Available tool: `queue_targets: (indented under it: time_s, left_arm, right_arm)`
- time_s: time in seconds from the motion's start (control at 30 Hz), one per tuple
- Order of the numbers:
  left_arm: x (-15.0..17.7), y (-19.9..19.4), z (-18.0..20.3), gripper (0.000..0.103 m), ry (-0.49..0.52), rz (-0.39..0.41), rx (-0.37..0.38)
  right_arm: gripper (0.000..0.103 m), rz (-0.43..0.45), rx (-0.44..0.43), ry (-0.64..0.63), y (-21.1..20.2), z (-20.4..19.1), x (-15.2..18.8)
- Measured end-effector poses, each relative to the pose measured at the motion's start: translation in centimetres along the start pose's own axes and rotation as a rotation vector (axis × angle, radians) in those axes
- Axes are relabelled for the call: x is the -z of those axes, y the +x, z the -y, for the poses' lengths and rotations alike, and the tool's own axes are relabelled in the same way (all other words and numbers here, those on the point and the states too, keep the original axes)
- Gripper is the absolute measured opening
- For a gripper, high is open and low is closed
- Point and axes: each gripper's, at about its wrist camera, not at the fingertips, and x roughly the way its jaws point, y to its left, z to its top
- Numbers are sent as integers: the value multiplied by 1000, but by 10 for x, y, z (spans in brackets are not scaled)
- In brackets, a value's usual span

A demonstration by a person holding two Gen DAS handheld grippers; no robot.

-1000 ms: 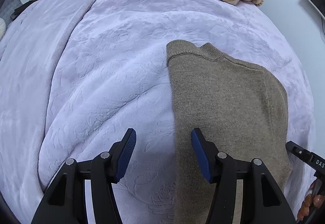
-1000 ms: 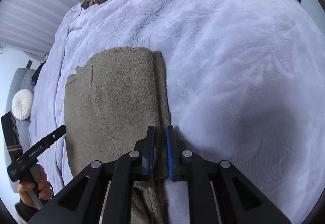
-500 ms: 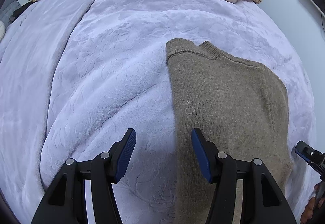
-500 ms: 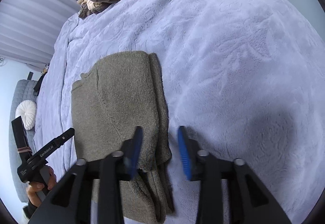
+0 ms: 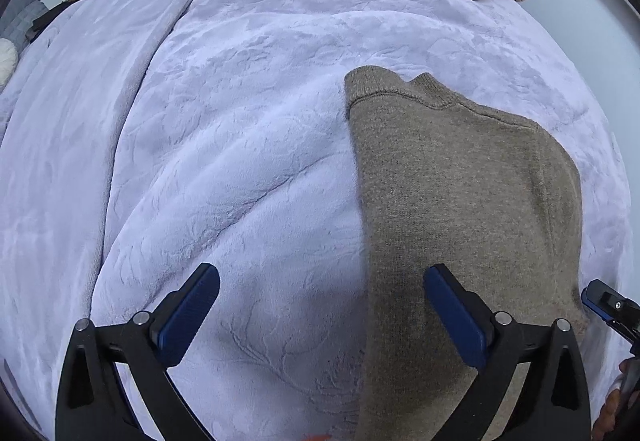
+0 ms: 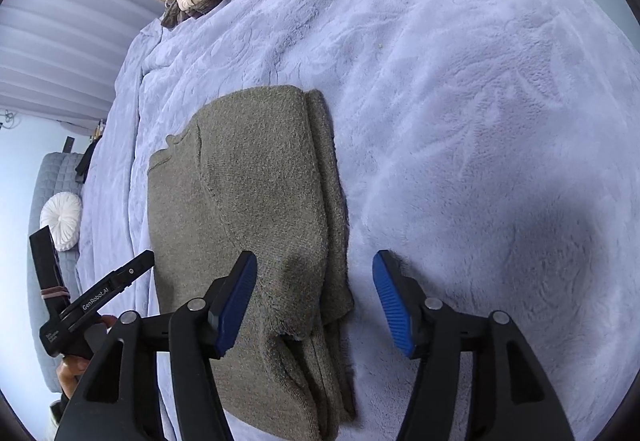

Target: Fold small clothes

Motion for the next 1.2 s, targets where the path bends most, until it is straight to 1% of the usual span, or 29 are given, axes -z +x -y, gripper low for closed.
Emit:
queue_targets:
  time_s: [0.2, 0.37, 0.53, 0.63, 0.73, 0.8, 0.93, 1.0, 1.07, 1.13, 1.2]
  left_arm:
    - [3, -2, 0, 103, 8, -2, -17]
    - [2, 0, 2, 103, 1, -23, -11]
    - [2, 2, 9, 103, 35, -14, -35]
    - [2, 5, 10, 103, 41, -34, -22]
    - [2, 9, 8, 103, 32, -75, 51]
    - [2, 10, 4, 103, 20, -84, 118]
    - [0, 15, 2, 103, 18, -103, 240]
    - [-1, 25, 5, 103, 20, -140, 313]
    - [0, 36, 10, 103, 7, -182, 361]
    - [0, 45, 17, 103, 2, -206, 396]
    - [1, 50, 26, 103, 10, -214, 410]
  right_arm:
    - [65, -15, -3, -1, 7, 3, -3]
    - [67, -12, -21, 10, 4, 6, -5]
    - [67, -16, -48, 18, 4, 13, -7]
    - [67, -20, -63, 18, 5, 15, -8]
    - [67, -26, -83, 23, 5, 18, -9]
    - [67, -32, -100, 26, 6, 20, -11]
    - [71, -64, -150, 13, 11, 25, -15]
    - [73, -88, -172, 7, 18, 26, -17]
    - [76, -106, -190, 4, 24, 26, -20]
    - [77, -131, -199, -12, 32, 22, -23]
    - [77, -164, -213, -35, 42, 15, -25]
